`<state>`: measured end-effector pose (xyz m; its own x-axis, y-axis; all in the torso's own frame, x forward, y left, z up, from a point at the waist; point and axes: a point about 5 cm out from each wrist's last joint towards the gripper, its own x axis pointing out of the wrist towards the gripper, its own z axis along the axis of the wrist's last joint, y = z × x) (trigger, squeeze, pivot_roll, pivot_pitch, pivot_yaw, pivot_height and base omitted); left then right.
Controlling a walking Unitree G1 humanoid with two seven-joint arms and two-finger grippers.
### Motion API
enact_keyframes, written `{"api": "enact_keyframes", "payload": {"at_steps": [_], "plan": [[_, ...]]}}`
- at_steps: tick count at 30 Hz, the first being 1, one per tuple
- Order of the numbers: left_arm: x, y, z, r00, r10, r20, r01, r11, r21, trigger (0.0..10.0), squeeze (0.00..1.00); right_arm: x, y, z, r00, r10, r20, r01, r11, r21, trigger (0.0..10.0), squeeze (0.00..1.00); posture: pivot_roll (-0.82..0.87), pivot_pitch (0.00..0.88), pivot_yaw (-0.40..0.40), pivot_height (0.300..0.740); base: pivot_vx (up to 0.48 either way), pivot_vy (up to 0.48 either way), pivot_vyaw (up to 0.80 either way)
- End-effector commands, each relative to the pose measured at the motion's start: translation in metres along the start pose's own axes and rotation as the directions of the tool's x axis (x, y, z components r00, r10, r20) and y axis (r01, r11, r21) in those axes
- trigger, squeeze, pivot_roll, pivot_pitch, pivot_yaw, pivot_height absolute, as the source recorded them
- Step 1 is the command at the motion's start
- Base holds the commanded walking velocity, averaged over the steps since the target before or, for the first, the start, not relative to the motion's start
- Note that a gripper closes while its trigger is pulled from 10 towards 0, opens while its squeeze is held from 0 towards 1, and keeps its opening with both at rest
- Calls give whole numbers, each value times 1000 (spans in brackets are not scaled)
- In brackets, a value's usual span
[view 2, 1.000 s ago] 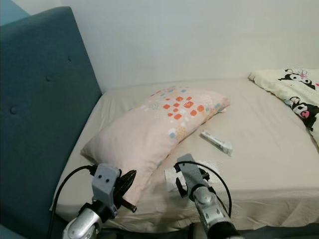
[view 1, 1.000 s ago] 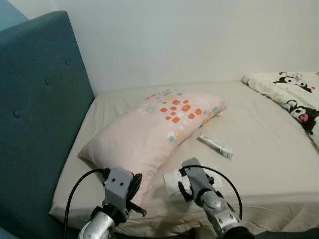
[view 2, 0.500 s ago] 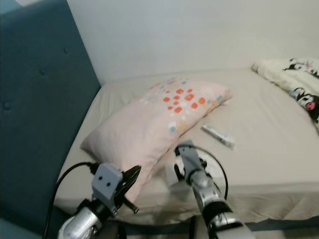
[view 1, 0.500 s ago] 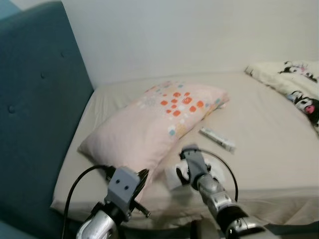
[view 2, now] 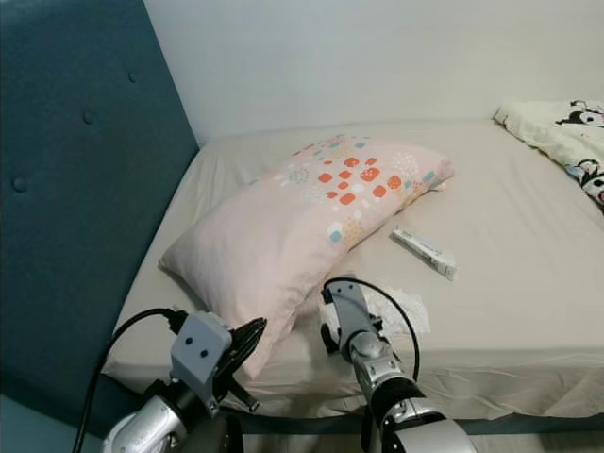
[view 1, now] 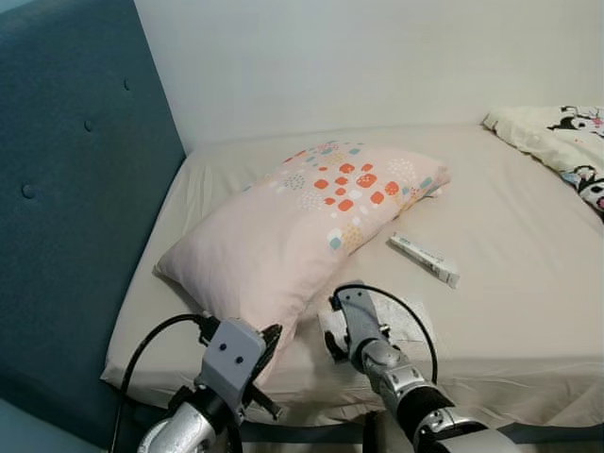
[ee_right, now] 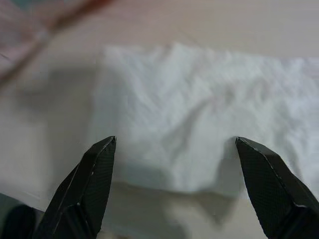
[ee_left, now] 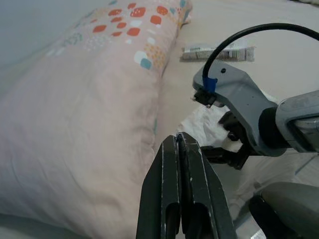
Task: Clean up the room
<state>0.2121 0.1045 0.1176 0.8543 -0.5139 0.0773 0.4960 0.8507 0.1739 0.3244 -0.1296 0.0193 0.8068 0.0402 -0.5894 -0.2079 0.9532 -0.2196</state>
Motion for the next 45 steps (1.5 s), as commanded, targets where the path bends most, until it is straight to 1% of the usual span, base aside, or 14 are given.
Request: {"api": "enact_keyframes", "payload": {"at_steps": [1, 2, 3, 13, 18, 28, 29, 30, 31, 33, 34, 35, 37, 45], "plan": [[-1, -1, 1, 1000, -6, -7, 6, 1000, -11, 10000, 0, 0, 3, -2, 1000, -2, -22, 2, 1000, -15, 10000, 361, 56, 174, 8, 594, 0, 0, 0], [-1, -1, 1, 1000, -6, -7, 6, 1000, -11, 10000, 0, 0, 3, -2, 1000, -2, -22, 2, 1000, -15, 10000, 361, 56, 174, 8, 594, 0, 0, 0], [-1, -1, 1, 1000, -6, -6, 6, 1000, -13, 10000, 0, 0, 2, -2, 1000, -12, -24, 12, 1000, -13, 10000, 0, 54, 174, 9, 594, 0, 0, 0], [0, 0, 2, 1000, 2, -3, -2, 1000, -20, 10000, 0, 0, -3, -4, 997, -64, -43, 64, 998, -8, 10000, 0, 56, 177, 6, 594, 0, 0, 0], [1, 2, 2, 1000, 13, 1, -13, 1000, -4, 10000, 0, 0, -8, -5, 997, -79, -22, 81, 992, 101, 10000, 0, 65, 179, 9, 594, 0, 0, 0], [2, 3, 4, 1000, 14, 9, -15, 1000, 13, 10000, 0, 0, -13, -5, 995, -100, -26, 103, 981, 164, 10000, 0, 72, 185, 9, 594, 0, 0, 0], [1, 3, 4, 1000, 16, 9, -17, 1000, 13, 10000, 0, 0, -13, -6, 995, -99, -31, 103, 975, 199, 4745, 0, 73, 184, 9, 594, 0, 0, 0], [1, 3, 4, 1000, 16, 9, -17, 1000, 13, 10000, 0, 0, -13, -6, 995, -99, -31, 103, 975, 199, 4745, 0, 73, 184, 9, 594, 0, 0, 0], [1, 3, 3, 1000, 15, 6, -15, 1000, 13, 10000, 0, 0, -12, -7, 995, -88, -47, 96, 966, 242, 2784, 0, 72, 184, 10, 594, 0, 0, 0], [1, 3, 3, 1000, 14, 4, -14, 1000, 14, 10000, 0, 0, -12, -8, 995, -79, -57, 91, 959, 269, 2784, 0, 72, 184, 10, 594, 0, 0, 0], [1, 3, 3, 1000, 10, 1, -10, 1000, 15, 10000, 0, 0, -11, -8, 995, -72, -63, 88, 955, 284, 2275, 0, 72, 183, 10, 594, 0, 0, 0], [1, 2, 2, 1000, 7, 0, -7, 1000, 15, 10000, 0, 0, -10, -9, 995, -67, -69, 84, 953, 292, 431, 0, 72, 183, 10, 594, 0, 0, 0], [1, 2, 2, 1000, 5, -1, -5, 1000, 14, 10000, 0, 0, -10, -9, 995, -65, -70, 83, 952, 293, 0, 0, 72, 183, 10, 594, 0, 0, 0], [2, 1, 2, 1000, -2, -5, 2, 1000, 17, 10000, 0, 1, -10, -9, 995, -60, -75, 79, 953, 291, 0, 0, 72, 181, 10, 594, 0, 0, 0]]}}
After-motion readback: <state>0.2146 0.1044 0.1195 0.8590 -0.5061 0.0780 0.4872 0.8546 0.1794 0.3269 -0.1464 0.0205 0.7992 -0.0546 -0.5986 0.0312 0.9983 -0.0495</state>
